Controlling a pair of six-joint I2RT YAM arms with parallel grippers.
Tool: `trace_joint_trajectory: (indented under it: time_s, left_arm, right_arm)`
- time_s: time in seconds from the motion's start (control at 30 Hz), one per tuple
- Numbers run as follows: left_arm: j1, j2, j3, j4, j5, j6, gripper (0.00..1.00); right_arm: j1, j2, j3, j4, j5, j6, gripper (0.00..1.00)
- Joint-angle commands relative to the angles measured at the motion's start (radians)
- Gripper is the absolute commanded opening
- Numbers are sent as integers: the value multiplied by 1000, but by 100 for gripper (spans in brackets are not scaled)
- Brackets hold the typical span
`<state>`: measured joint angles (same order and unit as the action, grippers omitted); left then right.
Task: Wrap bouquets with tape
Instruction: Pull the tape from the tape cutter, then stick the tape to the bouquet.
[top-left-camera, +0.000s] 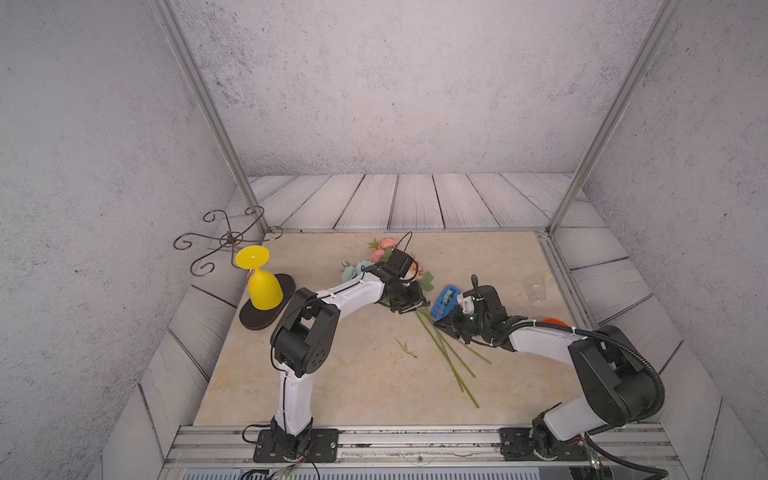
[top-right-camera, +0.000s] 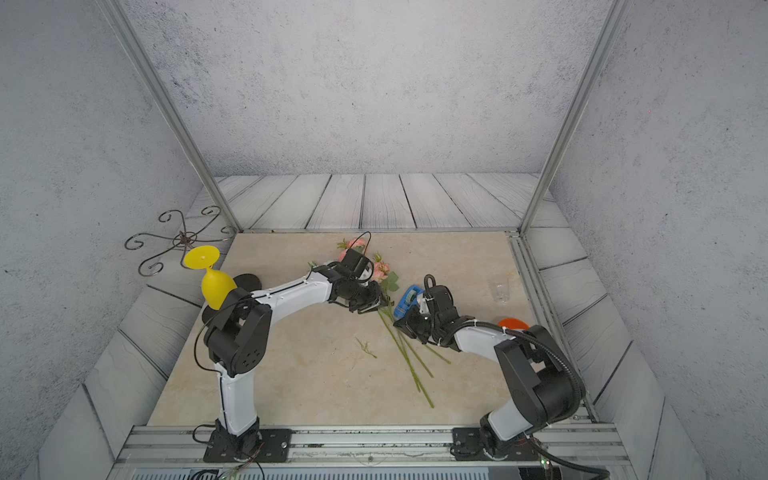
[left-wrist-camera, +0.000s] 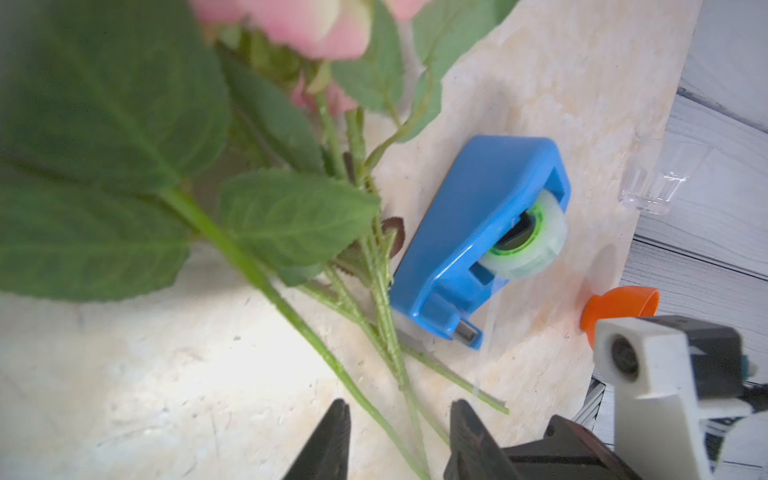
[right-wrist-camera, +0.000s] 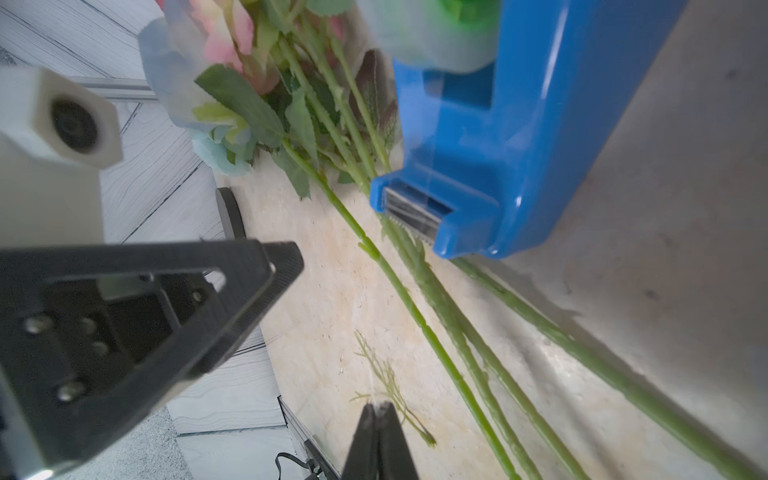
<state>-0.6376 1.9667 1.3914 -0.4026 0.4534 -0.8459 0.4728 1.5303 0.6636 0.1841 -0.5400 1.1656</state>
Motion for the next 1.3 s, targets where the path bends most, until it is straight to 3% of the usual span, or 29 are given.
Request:
trace_joint_trajectory:
  time_s: [0.0, 0.17, 0.47, 0.8, 1.0, 1.27]
  left_arm:
    - [-15, 30, -86, 29, 21, -21, 45]
    - [-25, 95, -46, 78, 58, -58, 45]
    - [-28, 132, -68, 121, 44, -106, 34]
    - [-13, 160, -28, 26, 156, -28, 25]
    - [-13, 137, -8, -16, 151, 21, 35]
    - [-10, 182, 6, 21, 196, 2, 28]
  right_arm:
    - [6, -14, 28, -53, 30, -22, 8]
    - [7, 51, -1, 30, 23, -12, 9]
    - [7, 105, 25, 11, 26, -75, 9]
    - [8, 140, 28, 1, -9, -150, 10]
    - [10, 119, 35, -43, -3, -179, 9]
    - [21, 126, 45, -62, -26, -201, 5]
